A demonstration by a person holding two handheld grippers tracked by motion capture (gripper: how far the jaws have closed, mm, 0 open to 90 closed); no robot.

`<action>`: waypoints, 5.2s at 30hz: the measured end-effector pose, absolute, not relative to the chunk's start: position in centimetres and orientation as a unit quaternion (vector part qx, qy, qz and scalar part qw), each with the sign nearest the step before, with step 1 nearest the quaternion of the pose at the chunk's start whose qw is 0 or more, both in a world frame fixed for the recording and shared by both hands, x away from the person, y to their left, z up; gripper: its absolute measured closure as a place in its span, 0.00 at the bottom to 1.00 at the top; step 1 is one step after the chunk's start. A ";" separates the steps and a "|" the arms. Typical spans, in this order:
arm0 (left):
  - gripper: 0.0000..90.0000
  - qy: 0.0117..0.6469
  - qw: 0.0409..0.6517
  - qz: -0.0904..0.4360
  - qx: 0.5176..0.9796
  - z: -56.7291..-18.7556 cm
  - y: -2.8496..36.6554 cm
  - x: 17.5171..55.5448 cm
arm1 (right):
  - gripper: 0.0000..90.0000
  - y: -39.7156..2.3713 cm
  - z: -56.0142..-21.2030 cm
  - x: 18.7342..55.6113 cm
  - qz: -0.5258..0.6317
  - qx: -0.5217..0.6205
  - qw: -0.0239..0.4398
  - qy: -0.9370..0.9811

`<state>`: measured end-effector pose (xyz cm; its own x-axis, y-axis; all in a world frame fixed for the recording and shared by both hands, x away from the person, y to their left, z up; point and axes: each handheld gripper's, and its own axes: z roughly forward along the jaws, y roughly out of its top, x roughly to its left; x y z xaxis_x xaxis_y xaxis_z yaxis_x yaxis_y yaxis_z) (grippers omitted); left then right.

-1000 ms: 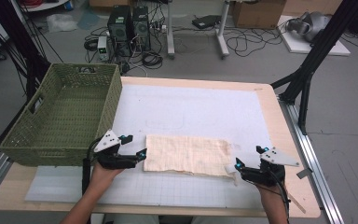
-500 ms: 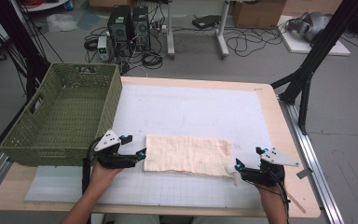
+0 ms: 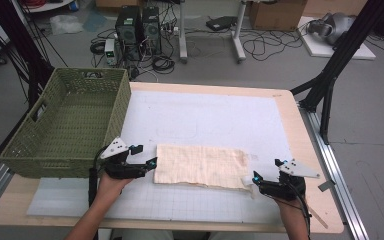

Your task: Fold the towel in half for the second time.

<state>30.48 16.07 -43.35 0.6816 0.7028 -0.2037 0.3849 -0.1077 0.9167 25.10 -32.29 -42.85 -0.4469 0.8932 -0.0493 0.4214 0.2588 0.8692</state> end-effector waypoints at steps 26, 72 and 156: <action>0.35 0.407 0.470 0.154 0.767 -42.2 12.2 37.9 | 0.13 -32.2 -43.1 25.2 0.422 0.445 0.263 0.745; 0.92 0.385 0.467 0.128 0.786 -44.6 12.4 36.2 | 0.13 -31.2 -43.2 27.1 0.434 0.451 0.226 0.746; 0.49 0.374 0.529 0.115 0.753 -42.5 14.5 30.3 | 0.93 -28.5 -43.2 27.3 0.445 0.324 0.184 0.815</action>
<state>30.31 14.50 -42.53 0.6930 0.6856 -0.2229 0.4420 -0.1598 0.8827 27.26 -28.51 -43.18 -0.7224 0.6913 -0.0120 0.3637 0.3947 0.8437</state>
